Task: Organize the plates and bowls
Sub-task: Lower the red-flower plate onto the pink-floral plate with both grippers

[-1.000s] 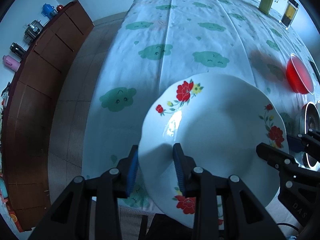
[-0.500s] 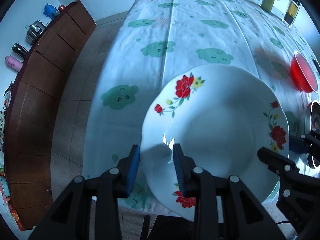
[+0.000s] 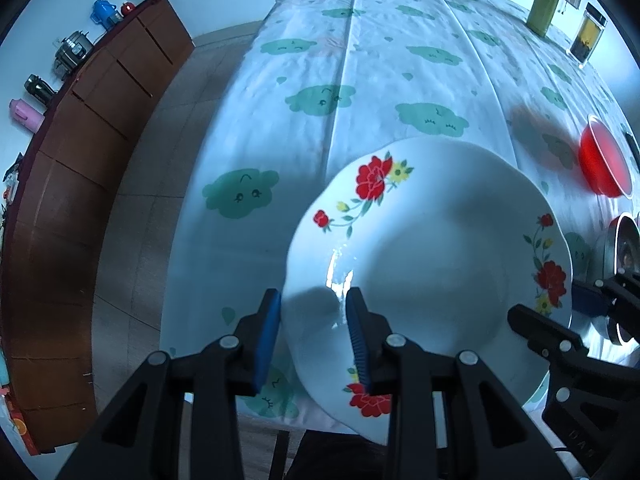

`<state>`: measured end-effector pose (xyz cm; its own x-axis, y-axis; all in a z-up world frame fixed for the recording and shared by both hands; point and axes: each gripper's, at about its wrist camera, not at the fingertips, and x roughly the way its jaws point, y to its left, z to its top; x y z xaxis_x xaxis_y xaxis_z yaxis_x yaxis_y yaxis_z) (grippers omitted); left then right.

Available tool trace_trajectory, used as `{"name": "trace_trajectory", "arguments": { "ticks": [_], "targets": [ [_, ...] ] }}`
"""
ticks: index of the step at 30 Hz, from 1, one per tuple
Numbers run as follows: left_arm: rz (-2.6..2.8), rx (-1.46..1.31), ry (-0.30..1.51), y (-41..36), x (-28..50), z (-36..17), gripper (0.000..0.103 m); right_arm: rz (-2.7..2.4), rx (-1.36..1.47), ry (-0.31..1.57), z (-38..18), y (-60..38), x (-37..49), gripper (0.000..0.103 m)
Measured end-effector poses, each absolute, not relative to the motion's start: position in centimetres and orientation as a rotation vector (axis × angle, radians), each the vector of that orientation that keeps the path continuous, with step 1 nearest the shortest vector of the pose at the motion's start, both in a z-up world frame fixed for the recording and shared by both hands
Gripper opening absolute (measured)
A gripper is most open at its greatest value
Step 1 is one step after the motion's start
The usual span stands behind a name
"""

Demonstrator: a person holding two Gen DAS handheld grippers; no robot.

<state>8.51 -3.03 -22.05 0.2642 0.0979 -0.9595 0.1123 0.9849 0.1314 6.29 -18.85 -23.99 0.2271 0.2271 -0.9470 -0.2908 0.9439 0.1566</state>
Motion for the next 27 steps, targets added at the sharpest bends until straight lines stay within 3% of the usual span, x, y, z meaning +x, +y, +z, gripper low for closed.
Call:
{"name": "trace_trajectory", "arguments": {
  "ticks": [7,13,27],
  "targets": [
    [-0.011,0.18,1.293,-3.02,8.6,-21.84,0.032,0.356,-0.049,1.298,-23.98,-18.89,6.34,0.037],
    [-0.006,0.168,1.299,-2.76,8.6,-21.83,0.032,0.381,-0.027,1.304,-23.93,-18.74,6.23,0.048],
    [-0.007,0.153,1.304,-2.74,8.64,-21.85,0.032,0.366,-0.024,1.287,-23.45,-18.79,6.11,0.048]
  ]
}}
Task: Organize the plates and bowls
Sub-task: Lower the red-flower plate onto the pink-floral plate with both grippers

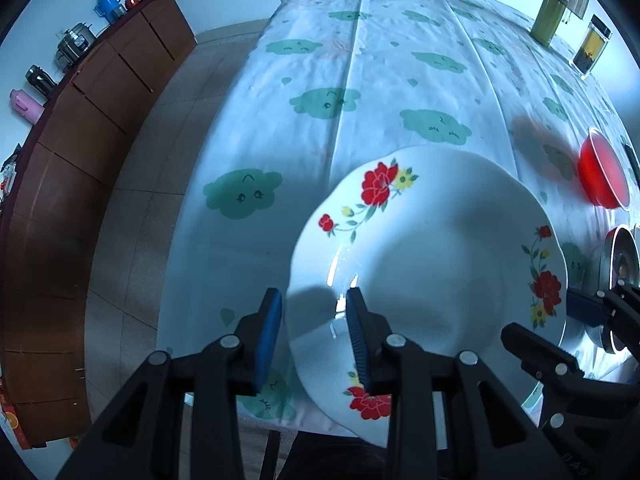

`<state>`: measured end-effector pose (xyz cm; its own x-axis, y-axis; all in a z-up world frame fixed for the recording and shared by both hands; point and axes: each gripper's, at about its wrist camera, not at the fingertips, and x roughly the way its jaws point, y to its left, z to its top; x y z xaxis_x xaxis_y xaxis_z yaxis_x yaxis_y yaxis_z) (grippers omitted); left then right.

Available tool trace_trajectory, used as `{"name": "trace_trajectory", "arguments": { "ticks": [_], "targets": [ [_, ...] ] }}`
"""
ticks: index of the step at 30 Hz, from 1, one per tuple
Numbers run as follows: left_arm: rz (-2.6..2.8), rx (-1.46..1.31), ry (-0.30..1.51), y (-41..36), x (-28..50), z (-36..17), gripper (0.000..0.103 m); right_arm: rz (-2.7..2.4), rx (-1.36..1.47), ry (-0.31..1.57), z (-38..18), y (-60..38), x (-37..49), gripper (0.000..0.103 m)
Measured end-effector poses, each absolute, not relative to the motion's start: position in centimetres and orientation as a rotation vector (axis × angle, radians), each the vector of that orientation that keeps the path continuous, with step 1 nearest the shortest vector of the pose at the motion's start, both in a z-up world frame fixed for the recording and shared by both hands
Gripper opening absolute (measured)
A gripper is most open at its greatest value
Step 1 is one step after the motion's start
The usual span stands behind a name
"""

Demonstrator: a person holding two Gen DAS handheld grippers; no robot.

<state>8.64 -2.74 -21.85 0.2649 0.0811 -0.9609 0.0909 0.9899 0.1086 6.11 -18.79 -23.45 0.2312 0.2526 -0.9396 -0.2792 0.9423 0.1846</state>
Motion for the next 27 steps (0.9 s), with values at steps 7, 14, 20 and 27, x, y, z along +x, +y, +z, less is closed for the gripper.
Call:
{"name": "trace_trajectory", "arguments": {
  "ticks": [7,14,20,27],
  "targets": [
    [-0.006,0.15,1.305,-2.8,8.6,-21.9,0.033,0.347,-0.004,1.271,-23.0,-19.3,6.0,0.049],
    [-0.007,0.143,1.3,-2.7,8.6,-21.8,0.034,0.343,0.011,1.266,-23.0,-19.5,5.8,0.056],
    [-0.008,0.15,1.293,-2.8,8.6,-21.7,0.035,0.34,0.015,1.268,-23.1,-19.6,5.7,0.056],
    [-0.018,0.159,1.273,-3.4,8.6,-21.1,0.046,0.333,0.043,1.242,-22.6,-20.2,5.4,0.056]
  ]
}}
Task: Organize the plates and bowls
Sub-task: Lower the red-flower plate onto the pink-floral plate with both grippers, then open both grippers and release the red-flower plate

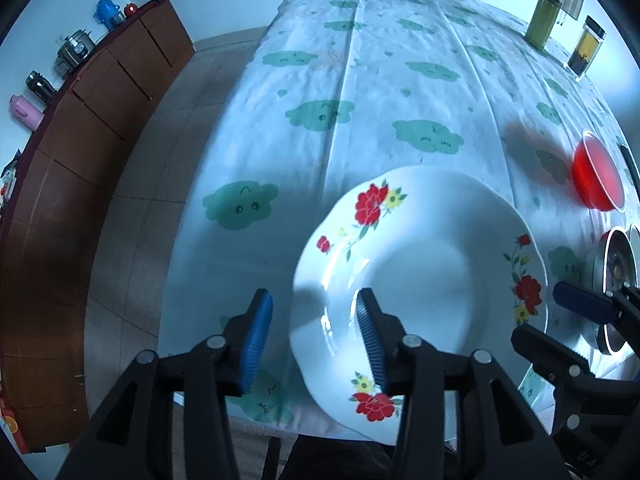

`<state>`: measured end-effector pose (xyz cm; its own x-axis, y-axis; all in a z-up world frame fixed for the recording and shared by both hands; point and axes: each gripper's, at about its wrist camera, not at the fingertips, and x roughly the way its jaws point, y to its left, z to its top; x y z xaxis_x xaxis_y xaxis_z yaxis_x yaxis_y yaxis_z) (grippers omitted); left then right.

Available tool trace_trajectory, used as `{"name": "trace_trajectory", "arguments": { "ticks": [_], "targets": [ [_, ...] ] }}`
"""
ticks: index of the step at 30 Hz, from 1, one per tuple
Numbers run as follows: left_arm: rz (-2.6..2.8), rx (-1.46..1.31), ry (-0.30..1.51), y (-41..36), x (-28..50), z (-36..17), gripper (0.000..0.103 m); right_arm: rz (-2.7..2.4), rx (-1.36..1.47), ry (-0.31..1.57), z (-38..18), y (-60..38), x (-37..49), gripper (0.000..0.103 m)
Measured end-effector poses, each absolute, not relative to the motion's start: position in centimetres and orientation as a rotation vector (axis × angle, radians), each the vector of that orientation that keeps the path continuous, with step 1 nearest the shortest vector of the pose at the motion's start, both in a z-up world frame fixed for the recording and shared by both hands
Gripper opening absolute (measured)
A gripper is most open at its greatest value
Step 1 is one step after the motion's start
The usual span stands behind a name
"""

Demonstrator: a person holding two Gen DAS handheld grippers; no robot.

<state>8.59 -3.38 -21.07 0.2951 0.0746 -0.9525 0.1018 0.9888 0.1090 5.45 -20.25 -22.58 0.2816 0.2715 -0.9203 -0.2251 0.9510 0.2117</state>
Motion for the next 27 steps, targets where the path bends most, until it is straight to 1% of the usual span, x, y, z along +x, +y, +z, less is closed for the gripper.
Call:
{"name": "trace_trajectory", "arguments": {
  "ticks": [5,7,9,13,20,27],
  "targets": [
    [-0.042,0.177,1.271,-4.3,8.9,-20.8,0.049,0.311,0.063,1.225,-22.2,-21.2,5.5,0.056],
    [-0.053,0.182,1.269,-4.7,9.1,-20.7,0.053,0.306,0.078,1.217,-22.0,-21.6,5.5,0.056],
    [-0.064,0.192,1.261,-5.1,9.4,-20.4,0.06,0.3,0.09,1.208,-21.8,-22.1,5.5,0.056],
    [-0.09,0.214,1.248,-6.4,10.2,-19.9,0.062,0.282,0.116,1.189,-21.4,-23.1,5.6,0.056],
    [-0.156,0.238,1.238,-8.9,11.9,-19.1,0.063,0.236,0.161,1.127,-19.9,-25.4,5.8,0.056],
    [-0.25,0.3,1.219,-13.2,13.6,-18.3,0.063,0.113,0.223,1.062,-18.1,-30.1,6.5,0.056]
  ]
}}
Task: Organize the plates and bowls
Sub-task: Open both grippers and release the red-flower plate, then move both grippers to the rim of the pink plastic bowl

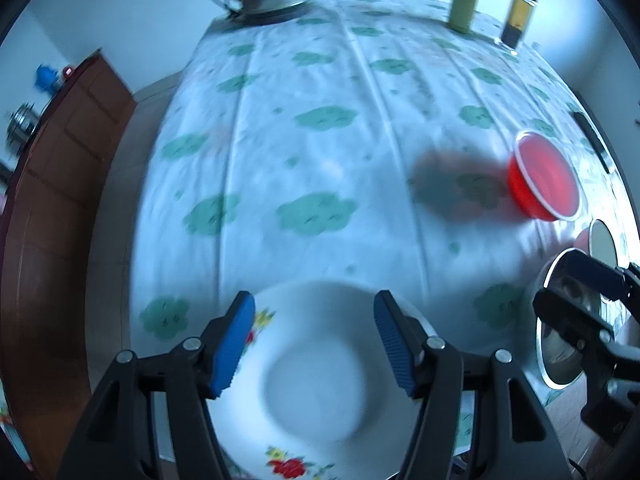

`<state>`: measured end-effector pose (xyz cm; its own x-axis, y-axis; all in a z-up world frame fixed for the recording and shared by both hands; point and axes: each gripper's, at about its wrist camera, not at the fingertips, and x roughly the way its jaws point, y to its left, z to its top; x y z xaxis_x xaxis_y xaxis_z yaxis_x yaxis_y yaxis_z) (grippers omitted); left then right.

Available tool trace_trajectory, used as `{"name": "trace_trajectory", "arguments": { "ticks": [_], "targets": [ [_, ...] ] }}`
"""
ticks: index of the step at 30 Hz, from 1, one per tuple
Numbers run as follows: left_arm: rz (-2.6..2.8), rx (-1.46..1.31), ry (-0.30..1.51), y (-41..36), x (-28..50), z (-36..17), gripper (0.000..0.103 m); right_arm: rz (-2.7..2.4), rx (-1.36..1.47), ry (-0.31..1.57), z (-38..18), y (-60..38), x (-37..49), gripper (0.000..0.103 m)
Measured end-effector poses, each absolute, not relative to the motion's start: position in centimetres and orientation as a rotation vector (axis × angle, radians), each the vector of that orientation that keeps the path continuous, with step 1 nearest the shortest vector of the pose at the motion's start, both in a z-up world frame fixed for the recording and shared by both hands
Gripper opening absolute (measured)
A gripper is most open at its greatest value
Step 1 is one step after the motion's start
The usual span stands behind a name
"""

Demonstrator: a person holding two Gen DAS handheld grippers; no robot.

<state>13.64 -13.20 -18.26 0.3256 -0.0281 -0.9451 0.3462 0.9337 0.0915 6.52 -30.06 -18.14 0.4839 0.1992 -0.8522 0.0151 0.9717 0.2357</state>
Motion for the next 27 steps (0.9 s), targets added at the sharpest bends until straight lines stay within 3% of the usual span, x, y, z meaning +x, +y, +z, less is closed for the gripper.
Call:
{"name": "trace_trajectory", "arguments": {
  "ticks": [27],
  "targets": [
    [-0.519,0.508,1.157,-27.9,16.3,-17.9,0.063,-0.183,0.366,1.074,-19.3,-43.0,6.6,0.056]
  ]
}}
